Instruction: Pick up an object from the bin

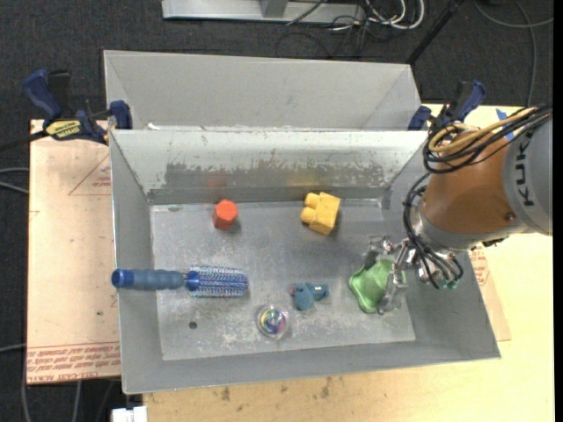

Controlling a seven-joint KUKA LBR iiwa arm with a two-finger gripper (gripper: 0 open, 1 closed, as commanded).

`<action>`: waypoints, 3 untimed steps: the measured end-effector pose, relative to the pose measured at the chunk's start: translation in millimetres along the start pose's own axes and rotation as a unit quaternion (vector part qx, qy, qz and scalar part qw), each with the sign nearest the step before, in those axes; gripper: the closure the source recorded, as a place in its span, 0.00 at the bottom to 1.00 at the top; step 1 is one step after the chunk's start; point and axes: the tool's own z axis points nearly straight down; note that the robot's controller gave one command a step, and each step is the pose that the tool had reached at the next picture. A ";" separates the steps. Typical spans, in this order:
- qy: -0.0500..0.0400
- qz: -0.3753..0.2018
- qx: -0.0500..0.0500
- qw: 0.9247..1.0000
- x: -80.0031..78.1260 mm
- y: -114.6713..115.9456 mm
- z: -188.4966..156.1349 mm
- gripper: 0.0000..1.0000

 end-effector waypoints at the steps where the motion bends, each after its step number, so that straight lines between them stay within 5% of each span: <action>1: -0.005 0.005 0.001 1.000 -4.0 14.9 -132.6 1.00; 2: 0.003 -0.113 -0.001 0.994 37.3 25.9 -79.8 1.00; 3: 0.001 -0.113 0.000 0.994 36.1 25.6 -81.1 0.00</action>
Offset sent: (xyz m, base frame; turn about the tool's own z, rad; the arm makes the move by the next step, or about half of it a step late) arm 0.0012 0.0142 0.1277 0.0125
